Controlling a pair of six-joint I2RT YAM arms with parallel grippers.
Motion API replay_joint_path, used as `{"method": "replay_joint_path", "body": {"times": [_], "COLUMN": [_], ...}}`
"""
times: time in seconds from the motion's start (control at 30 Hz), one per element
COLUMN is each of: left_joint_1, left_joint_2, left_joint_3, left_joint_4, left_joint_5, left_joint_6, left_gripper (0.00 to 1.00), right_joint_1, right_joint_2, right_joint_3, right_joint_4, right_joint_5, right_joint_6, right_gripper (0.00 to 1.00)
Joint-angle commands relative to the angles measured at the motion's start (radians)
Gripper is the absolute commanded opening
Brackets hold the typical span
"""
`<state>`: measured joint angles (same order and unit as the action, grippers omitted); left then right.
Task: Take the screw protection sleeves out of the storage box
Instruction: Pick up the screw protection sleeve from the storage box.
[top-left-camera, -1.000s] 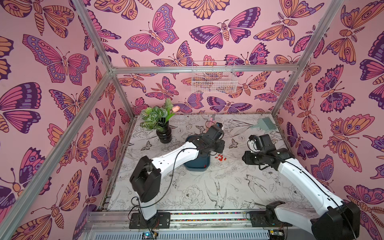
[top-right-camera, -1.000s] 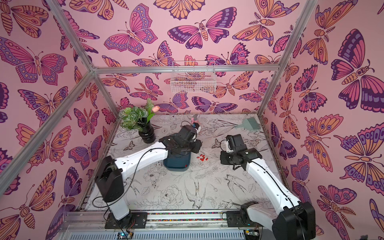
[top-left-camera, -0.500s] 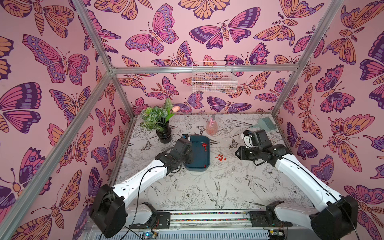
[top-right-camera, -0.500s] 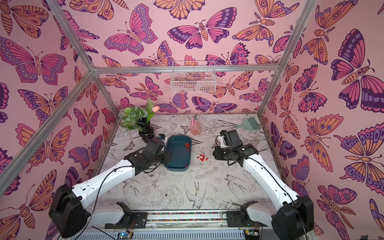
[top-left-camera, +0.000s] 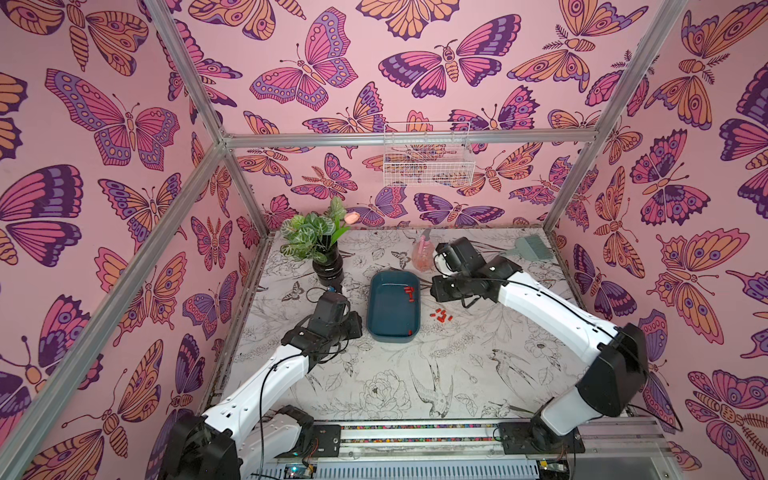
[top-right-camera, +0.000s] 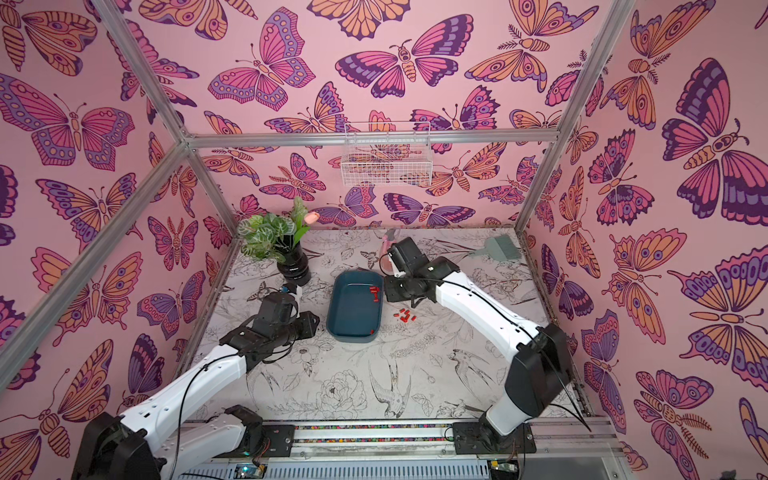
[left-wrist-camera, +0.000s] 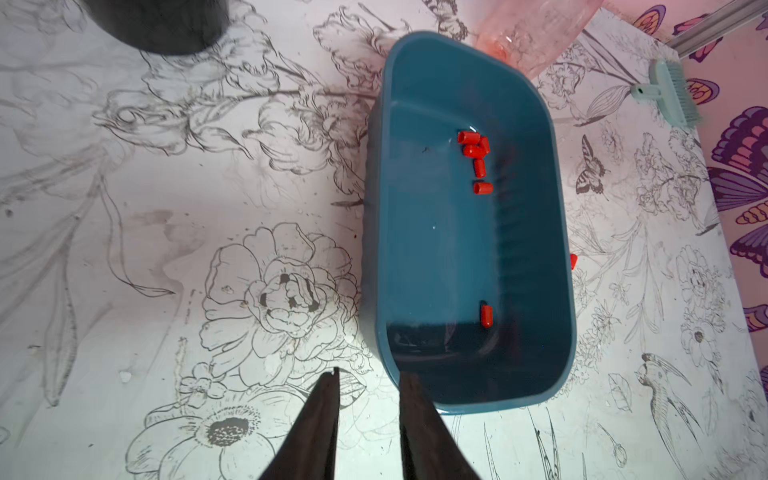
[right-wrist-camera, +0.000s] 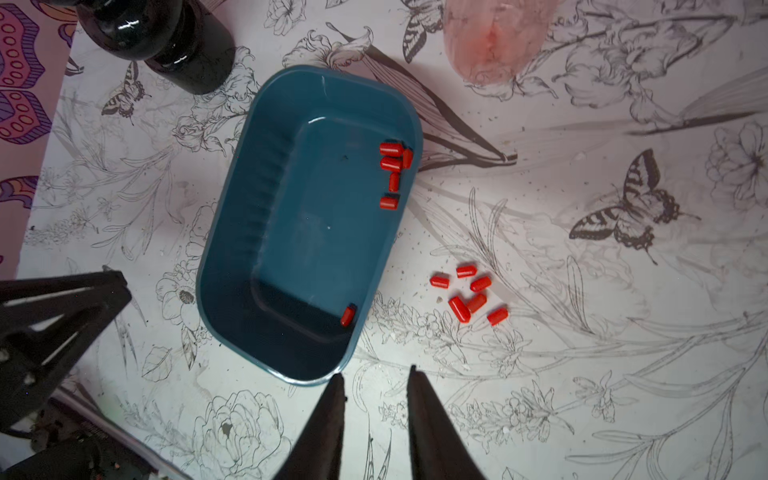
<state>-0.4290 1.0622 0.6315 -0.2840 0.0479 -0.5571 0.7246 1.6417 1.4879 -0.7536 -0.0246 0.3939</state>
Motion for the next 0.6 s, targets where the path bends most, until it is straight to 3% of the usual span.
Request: {"method": "replay_joint_path", "body": {"times": [0.0, 0.57], "left_joint_1": [0.008, 0.026], "left_joint_2": [-0.004, 0.148], "left_joint_3": [-0.026, -0.073], "left_joint_4": [0.066, 0.191], "left_joint_5": [0.050, 0.217], "left_joint_6": [-0.038, -0.050], "left_gripper": [0.30, 0.29], "right_joint_1": [0.018, 0.109], "right_joint_2": [0.074, 0.443], "right_joint_3": [0.094, 0.455], "right_joint_4": [-0.090, -0.252], "right_joint_5": [0.063, 0.130], "right_joint_6": [-0.033, -0.105], "right_gripper": [0.31, 0.33]}}
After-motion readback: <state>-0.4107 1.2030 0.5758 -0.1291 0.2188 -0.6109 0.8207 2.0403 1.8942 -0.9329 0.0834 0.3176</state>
